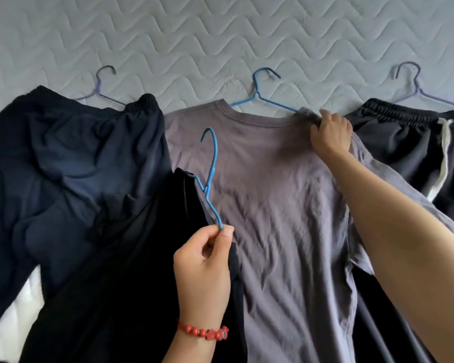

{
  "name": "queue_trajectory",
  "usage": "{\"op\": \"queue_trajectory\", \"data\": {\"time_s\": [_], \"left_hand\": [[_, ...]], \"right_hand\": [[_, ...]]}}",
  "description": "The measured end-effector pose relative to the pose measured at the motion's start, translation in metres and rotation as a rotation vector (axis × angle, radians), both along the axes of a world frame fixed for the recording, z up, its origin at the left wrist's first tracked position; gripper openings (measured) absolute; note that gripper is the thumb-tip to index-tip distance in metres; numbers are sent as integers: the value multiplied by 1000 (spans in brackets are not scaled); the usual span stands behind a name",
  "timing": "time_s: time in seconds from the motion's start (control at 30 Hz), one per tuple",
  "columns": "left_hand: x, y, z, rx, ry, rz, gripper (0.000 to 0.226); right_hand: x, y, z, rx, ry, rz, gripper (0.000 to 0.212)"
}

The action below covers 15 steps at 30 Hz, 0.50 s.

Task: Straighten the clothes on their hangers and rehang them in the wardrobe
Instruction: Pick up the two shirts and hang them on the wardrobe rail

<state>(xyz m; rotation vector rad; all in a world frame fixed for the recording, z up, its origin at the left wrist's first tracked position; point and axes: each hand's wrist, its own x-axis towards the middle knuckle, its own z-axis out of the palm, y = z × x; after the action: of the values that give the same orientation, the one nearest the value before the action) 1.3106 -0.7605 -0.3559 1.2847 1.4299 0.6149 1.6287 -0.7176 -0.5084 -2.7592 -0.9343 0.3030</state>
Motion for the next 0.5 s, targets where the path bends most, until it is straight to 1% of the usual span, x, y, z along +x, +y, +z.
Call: {"op": "queue_trajectory", "data": {"time_s": [0.1, 0.17, 0.23, 0.3, 0.37, 0.5], "left_hand": [[-2, 1, 6, -5, 5, 30, 24], [-4, 3, 11, -10, 13, 49, 27], [-8, 4, 17, -9, 34, 55, 29], [-11, 6, 22, -12, 42, 63, 29], [-16, 7, 23, -9, 41, 79, 27], [-19, 6, 16, 18, 46, 73, 23]], "right_hand": [[-5, 4, 16, 2, 22, 17, 40], [-10, 3, 28, -19, -12, 75, 36], [-12, 2, 39, -64, -74, 113, 36], [-11, 3, 47, -80, -69, 83, 38], [-9, 3, 48, -83, -24, 56, 39], [-6, 1, 28, -108, 29, 48, 38]]}}
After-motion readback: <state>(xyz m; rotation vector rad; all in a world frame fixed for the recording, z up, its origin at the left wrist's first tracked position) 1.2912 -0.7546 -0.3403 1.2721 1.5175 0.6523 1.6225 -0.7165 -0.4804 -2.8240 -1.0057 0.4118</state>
